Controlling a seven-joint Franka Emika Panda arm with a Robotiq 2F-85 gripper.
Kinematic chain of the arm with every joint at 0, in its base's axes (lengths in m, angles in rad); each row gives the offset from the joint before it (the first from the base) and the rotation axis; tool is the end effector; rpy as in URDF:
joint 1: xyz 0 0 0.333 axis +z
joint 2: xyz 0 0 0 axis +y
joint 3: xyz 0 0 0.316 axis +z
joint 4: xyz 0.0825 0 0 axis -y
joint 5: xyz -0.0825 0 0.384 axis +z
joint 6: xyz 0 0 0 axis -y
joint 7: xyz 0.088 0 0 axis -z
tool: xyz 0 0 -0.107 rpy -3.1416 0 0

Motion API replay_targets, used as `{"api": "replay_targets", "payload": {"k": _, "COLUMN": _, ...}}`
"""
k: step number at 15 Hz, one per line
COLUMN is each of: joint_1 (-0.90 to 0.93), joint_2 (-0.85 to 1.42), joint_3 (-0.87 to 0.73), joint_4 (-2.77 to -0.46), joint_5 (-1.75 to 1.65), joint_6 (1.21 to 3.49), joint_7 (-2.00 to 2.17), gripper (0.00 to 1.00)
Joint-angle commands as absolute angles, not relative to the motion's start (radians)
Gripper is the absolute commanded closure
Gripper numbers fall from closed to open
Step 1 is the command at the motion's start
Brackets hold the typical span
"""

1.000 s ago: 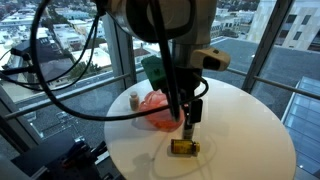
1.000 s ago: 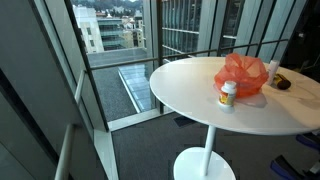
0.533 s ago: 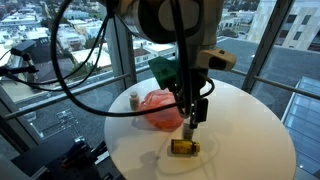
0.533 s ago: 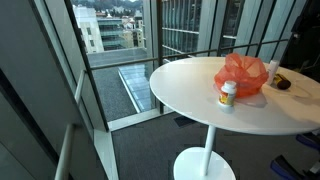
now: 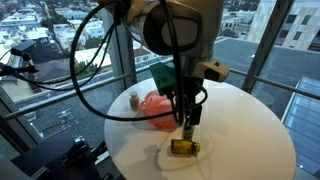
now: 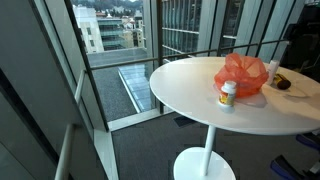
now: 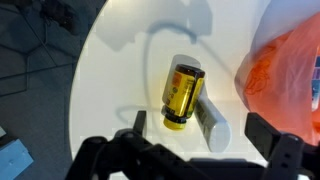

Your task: Put the white bottle in the orange plastic bag

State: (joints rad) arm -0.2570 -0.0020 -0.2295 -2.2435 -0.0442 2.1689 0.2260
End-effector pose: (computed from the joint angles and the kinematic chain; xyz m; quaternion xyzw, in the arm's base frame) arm 0.4536 -0.2418 0.3620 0.9409 -0.3362 -0.0383 0.0127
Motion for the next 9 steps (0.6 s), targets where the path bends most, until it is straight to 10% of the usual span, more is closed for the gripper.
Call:
{"api": "replay_targets", "payload": {"k": 1, "joint_1": -0.246, "joint_2": 0.077, "joint_3": -0.231, "joint_4": -2.181, "joint_5": 0.011, "joint_6": 2.182, "joint_7": 0.215, "gripper": 0.0}}
{"api": "replay_targets", "payload": {"k": 9, "joint_1": -0.24, "joint_2": 0.238, "joint_3": -0.227, "joint_4": -2.052, "joint_5": 0.091, "joint_6": 2.19, "joint_7": 0.219, "gripper": 0.0}}
